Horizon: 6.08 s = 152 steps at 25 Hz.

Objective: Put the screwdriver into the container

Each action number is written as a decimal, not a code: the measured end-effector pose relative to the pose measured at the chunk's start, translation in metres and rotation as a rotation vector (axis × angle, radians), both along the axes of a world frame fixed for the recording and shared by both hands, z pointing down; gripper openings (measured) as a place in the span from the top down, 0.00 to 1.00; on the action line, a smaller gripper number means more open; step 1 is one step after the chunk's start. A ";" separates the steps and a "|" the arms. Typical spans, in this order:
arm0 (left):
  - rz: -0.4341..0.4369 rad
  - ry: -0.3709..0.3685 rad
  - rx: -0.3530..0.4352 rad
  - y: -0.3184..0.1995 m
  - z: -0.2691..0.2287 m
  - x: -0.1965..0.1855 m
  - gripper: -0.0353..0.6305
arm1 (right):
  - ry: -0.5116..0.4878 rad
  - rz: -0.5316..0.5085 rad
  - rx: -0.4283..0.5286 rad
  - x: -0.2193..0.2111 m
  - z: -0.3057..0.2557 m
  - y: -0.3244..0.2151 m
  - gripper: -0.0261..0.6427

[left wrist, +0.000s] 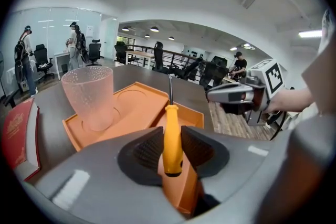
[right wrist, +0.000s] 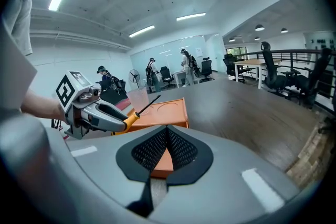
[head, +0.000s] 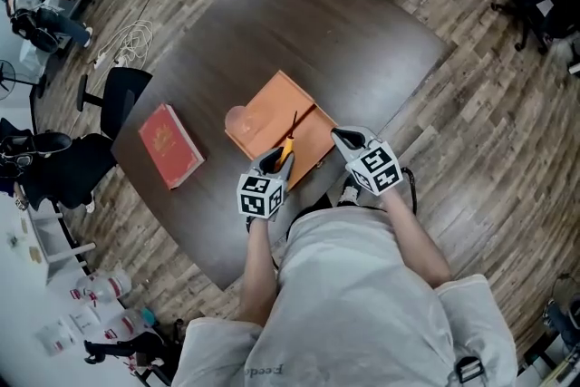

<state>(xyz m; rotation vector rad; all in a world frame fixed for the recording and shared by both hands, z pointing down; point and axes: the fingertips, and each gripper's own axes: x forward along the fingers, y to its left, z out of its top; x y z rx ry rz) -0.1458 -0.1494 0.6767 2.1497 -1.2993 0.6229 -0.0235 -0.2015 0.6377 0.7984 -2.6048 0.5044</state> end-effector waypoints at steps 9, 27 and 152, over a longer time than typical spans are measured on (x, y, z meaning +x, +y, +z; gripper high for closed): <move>0.023 0.005 -0.087 0.001 0.018 0.003 0.71 | 0.019 -0.006 -0.041 0.004 0.016 0.000 0.96; 0.144 -0.183 -0.271 0.011 0.055 0.015 0.70 | -0.015 0.033 -0.045 0.015 0.008 -0.002 0.96; -0.205 -0.007 0.030 0.021 -0.006 -0.031 0.74 | 0.084 -0.092 -0.065 -0.003 0.036 0.013 0.96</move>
